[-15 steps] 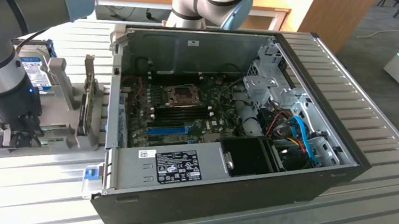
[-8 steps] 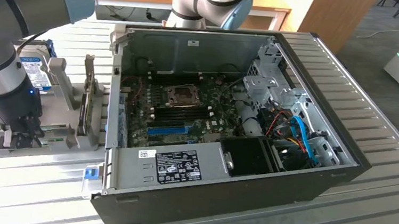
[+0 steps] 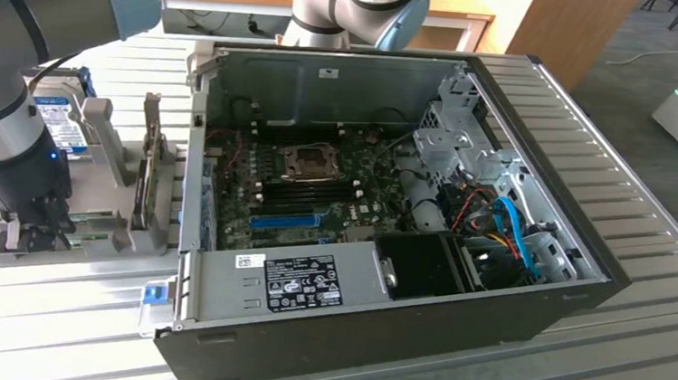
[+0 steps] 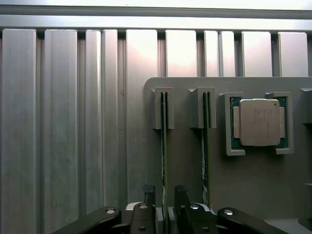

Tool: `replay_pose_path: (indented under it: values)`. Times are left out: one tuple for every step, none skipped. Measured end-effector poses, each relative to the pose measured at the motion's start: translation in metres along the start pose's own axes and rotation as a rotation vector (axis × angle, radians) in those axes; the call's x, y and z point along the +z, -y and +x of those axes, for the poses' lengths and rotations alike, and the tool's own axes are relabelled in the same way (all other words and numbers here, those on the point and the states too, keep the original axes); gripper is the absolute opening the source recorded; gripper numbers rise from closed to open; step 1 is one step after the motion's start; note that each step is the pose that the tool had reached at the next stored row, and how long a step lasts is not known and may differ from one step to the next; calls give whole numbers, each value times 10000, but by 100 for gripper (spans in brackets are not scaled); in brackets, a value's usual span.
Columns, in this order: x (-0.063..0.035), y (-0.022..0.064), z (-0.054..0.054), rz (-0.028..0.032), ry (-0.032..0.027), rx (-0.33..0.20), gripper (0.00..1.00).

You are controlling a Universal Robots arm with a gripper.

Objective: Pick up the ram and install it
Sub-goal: 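Pick up the ram and move it above insertion slot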

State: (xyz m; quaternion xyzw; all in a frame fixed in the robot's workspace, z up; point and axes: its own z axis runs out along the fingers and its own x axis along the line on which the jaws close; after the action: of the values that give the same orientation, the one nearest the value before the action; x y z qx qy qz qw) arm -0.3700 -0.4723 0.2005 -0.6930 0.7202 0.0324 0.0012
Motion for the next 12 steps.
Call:
replay_pose_path:
  values:
    - [0,0,0,0,1,0,30]
    - [0,0,0,0,0,-1,30]
    - [0,0,0,0,0,0,28]
    - [0,0,0,0,0,0,28]
    - [0,0,0,0,1,0,28]
    - [0,0,0,0,1,0,21]
    - [0,0,0,0,1,-1,21]
    - [0,0,0,0,1,-1,21]
    - [0,0,0,0,1,0,21]
    - [0,0,0,0,1,0,21]
    - [0,0,0,0,1,0,21]
    - [1,1,-4,1,2,-1,21]
